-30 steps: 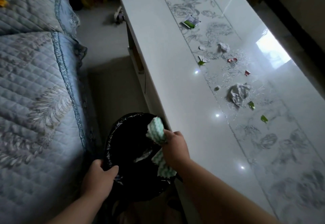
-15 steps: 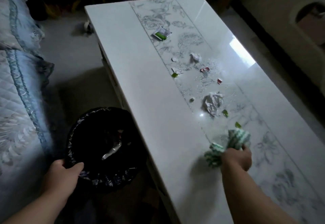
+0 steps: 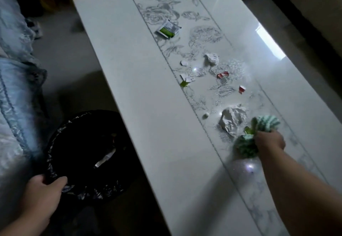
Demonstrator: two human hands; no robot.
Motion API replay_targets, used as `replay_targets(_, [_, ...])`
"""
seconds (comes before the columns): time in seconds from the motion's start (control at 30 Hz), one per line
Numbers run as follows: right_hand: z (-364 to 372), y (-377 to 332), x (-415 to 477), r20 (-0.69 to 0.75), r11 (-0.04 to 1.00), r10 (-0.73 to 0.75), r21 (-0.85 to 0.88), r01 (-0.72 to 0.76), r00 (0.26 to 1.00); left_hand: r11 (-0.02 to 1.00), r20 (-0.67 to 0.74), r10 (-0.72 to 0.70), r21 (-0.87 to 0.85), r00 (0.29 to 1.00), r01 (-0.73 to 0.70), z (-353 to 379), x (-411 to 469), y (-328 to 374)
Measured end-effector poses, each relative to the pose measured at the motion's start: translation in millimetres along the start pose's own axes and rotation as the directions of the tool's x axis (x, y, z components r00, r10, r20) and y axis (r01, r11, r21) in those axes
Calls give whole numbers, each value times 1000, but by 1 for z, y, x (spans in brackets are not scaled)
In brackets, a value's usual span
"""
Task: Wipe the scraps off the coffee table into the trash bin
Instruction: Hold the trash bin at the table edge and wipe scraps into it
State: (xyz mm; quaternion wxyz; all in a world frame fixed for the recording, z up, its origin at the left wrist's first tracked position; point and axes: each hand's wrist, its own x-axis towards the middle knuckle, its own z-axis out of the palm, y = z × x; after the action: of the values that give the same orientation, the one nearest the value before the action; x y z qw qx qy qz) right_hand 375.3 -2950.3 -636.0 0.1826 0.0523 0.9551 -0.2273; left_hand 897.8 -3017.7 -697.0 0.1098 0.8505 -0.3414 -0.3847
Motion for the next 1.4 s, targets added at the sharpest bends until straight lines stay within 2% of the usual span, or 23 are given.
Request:
replay_targets(0.1, [14, -26, -6, 97, 991, -85, -92, 94, 992, 999, -33, 36, 19, 999, -36, -1, -3, 8])
replay_targets(0.33, [51, -57, -38, 240, 976, -203, -21, 214, 949, 988, -49, 141, 64, 989, -137, -8, -4, 26])
replay_targets(0.47, [75, -59, -75, 355, 925, -351, -11, 379, 867, 985, -42, 161, 63, 986, -158, -14, -1, 31])
replay_targets(0.67, [119, -57, -150, 444, 906, -414, 123, 404, 794, 985, 2, 165, 44, 986, -165, -18, 5, 36])
replay_targets(0.83, [144, -51, -208, 550, 782, -528, 18, 623, 647, 986, 12, 162, 30, 987, -163, -22, 5, 40])
replay_targets(1.17, [157, -47, -292, 699, 691, -531, 29, 722, 480, 977, 21, 208, -55, 978, -207, -46, 5, 49])
replay_targets(1.27, [149, -54, -294, 666, 692, -555, 38, 721, 498, 972, 37, 220, -86, 975, -217, -52, 8, 56])
replay_targets(1.4, [127, -69, -267, 512, 788, -539, 25, 615, 669, 975, 46, 209, -88, 977, -204, -57, 15, 68])
